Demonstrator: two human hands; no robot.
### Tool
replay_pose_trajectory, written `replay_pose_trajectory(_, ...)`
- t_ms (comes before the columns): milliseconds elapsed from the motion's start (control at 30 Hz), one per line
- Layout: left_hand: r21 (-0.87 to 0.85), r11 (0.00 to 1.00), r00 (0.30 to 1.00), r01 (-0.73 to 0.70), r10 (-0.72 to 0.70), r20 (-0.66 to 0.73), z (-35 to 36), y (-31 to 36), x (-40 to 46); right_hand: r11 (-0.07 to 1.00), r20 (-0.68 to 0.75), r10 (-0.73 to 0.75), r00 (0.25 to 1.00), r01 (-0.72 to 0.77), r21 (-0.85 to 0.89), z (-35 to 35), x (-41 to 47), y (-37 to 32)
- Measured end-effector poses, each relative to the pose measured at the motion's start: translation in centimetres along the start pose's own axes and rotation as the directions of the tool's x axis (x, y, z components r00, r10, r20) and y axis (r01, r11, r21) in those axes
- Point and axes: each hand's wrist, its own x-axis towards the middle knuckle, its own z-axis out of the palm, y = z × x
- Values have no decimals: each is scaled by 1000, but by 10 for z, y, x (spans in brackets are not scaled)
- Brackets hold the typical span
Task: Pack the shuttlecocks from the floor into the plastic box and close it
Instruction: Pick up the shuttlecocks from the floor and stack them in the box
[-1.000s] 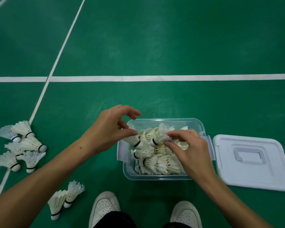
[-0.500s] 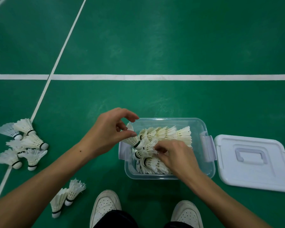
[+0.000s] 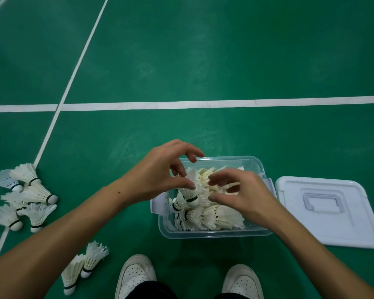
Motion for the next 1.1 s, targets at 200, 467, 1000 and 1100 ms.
replay_pose_trajectory(200, -61, 997, 991, -46, 53, 119, 0, 22, 22, 981, 4, -100, 995, 98, 166, -16, 8, -15)
replay_pose_trajectory(467, -132, 990, 987, -51, 70, 146, 7, 17, 23, 982, 50, -136, 989, 128, 136, -9, 11, -2)
replay_pose_trajectory(1000, 397, 916, 992, 59, -97, 75, 34, -31, -20, 992, -353, -71, 933, 28, -125, 7, -27, 43)
replay_pose_trajectory(1100, 542, 838, 988, 58, -126, 91, 51, -33, -16, 974, -329, -76, 941, -1, -227, 18, -27, 41)
